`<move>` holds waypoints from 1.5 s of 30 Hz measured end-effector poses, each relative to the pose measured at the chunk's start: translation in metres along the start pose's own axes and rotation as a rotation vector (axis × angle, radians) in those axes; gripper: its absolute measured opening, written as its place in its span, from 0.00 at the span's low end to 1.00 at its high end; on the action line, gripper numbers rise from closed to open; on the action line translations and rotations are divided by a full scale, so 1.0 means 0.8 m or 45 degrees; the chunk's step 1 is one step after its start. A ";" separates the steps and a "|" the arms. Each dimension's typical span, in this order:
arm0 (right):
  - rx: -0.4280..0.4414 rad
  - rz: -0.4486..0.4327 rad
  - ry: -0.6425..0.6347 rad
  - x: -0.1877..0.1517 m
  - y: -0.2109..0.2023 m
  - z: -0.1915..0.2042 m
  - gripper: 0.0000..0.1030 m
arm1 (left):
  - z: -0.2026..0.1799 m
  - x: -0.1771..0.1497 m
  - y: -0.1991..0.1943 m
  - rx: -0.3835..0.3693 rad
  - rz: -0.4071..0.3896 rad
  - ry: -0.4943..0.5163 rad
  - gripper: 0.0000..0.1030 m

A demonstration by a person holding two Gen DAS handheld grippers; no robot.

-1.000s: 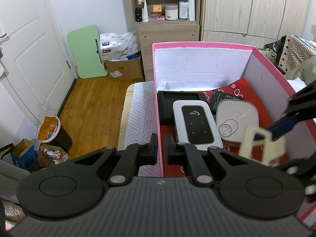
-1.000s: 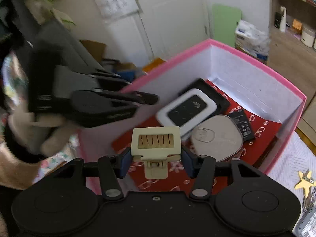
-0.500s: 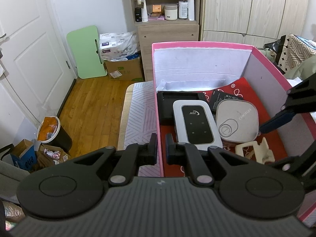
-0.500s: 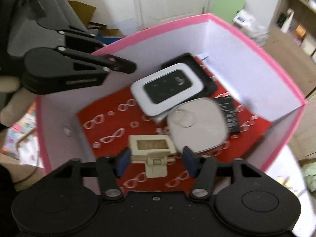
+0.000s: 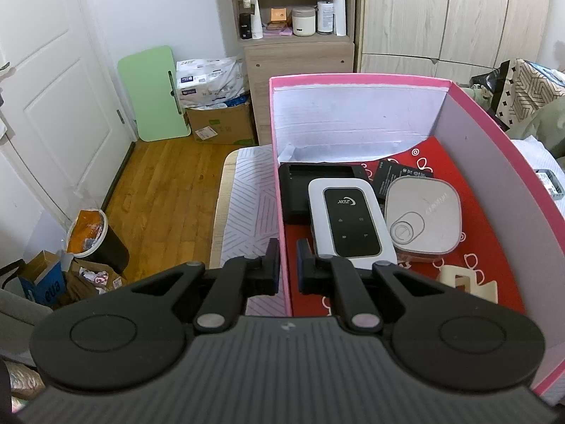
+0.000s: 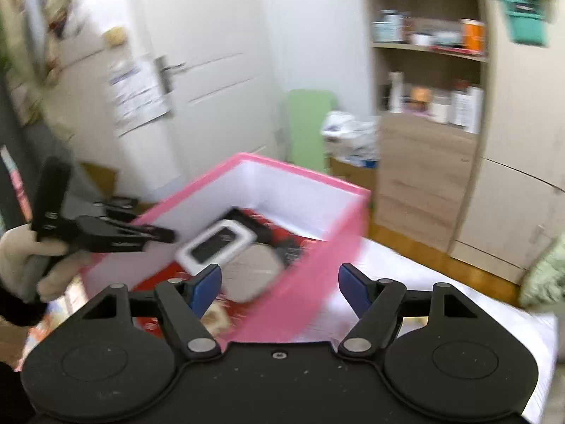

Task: Organize rigid objects
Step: 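Carry the beige plastic clip into the pink box and release it, then grasp the purple star keychain on the bed with the right tool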

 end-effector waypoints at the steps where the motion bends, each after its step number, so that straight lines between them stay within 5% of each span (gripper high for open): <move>1: -0.014 0.004 0.022 -0.009 -0.003 -0.009 0.75 | -0.001 0.000 0.000 -0.001 0.000 -0.002 0.08; 6: -0.099 0.029 0.105 -0.068 0.003 -0.027 0.74 | -0.002 0.000 0.000 -0.004 -0.003 -0.001 0.08; 10: -0.157 0.056 0.091 -0.103 0.025 -0.022 0.54 | -0.004 0.000 0.000 -0.005 -0.003 0.015 0.08; 20: -0.136 0.076 0.199 -0.126 0.064 -0.028 0.23 | -0.003 -0.001 0.000 -0.006 -0.007 0.011 0.08; 25: -0.179 0.053 0.205 -0.130 0.079 -0.029 0.21 | -0.004 0.000 0.001 -0.005 -0.008 0.015 0.09; 28: -0.182 0.034 0.204 -0.129 0.078 -0.027 0.10 | -0.004 -0.001 0.000 -0.006 -0.008 0.013 0.09; 45: 0.057 -0.074 0.499 -0.108 0.048 -0.042 0.06 | -0.001 -0.001 0.001 -0.024 -0.013 -0.015 0.09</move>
Point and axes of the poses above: each gripper's, at about its wrist camera, not at the fingertips, and y roughly the way its jaws point, z to its left, x to its top, the point moved 2 cm from there along y, roughly the way its jaws point, and after that the axes turned 4 degrees about -z, right-handed, at the moved point
